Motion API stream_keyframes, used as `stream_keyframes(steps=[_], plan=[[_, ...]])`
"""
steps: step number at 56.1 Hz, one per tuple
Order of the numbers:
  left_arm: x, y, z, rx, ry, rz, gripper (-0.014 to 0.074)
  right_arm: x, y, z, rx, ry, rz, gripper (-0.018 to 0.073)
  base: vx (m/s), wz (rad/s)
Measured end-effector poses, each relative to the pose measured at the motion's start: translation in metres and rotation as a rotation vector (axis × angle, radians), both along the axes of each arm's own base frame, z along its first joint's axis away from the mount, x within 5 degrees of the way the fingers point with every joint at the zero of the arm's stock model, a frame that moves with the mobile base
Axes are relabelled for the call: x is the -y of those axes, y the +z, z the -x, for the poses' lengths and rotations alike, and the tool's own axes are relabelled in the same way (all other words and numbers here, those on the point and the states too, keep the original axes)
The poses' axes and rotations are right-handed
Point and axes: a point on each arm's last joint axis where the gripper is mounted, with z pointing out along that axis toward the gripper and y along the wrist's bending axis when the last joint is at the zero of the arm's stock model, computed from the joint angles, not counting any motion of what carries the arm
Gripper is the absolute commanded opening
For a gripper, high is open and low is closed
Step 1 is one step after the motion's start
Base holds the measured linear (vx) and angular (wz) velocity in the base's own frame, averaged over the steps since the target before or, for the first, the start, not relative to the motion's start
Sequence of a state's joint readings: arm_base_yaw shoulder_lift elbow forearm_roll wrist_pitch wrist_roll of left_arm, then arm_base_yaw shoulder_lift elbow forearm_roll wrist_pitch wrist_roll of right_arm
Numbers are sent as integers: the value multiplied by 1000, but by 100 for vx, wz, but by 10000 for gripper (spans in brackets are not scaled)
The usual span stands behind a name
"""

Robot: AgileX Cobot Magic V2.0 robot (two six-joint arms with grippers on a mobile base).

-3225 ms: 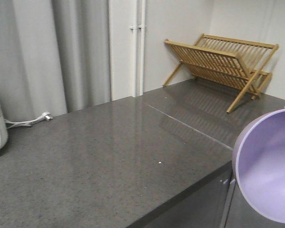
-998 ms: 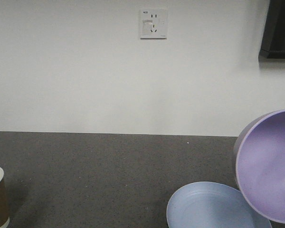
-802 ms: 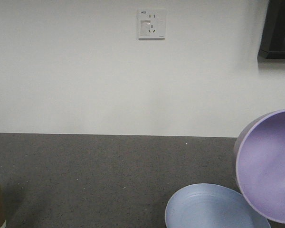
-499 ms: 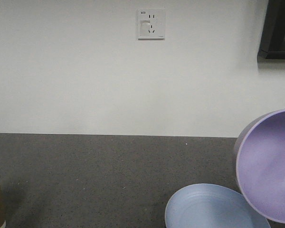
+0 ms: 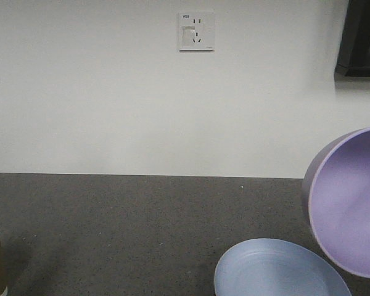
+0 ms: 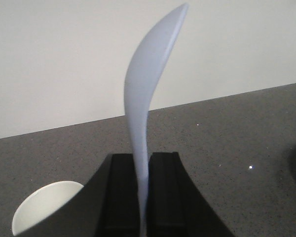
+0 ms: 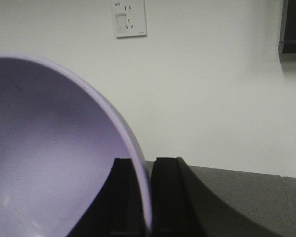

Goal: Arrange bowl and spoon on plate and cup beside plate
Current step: 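Drive the base to the counter with the light blue plate, then lower the lavender bowl onto the blue plate and release with right gripper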

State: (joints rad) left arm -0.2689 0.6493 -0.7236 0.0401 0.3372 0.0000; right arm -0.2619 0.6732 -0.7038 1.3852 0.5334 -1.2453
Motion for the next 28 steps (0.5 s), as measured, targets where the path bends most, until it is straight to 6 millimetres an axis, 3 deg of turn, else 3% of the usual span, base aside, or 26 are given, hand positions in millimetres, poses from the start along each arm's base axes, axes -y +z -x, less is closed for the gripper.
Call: stream_keyframes(steps=[12,20,28], plan=[[0,0,0,-14,10,53,-3,2,-4,-9,-49,1,-64,-8,0,0],[0,0,0,-20,13,72,-3,12,-15,-44,-275,-8,-132,-8,0,0],[0,-1,0,-31,15,73,-3,12,-25,-88,-582,39,-25,-8,0,0]])
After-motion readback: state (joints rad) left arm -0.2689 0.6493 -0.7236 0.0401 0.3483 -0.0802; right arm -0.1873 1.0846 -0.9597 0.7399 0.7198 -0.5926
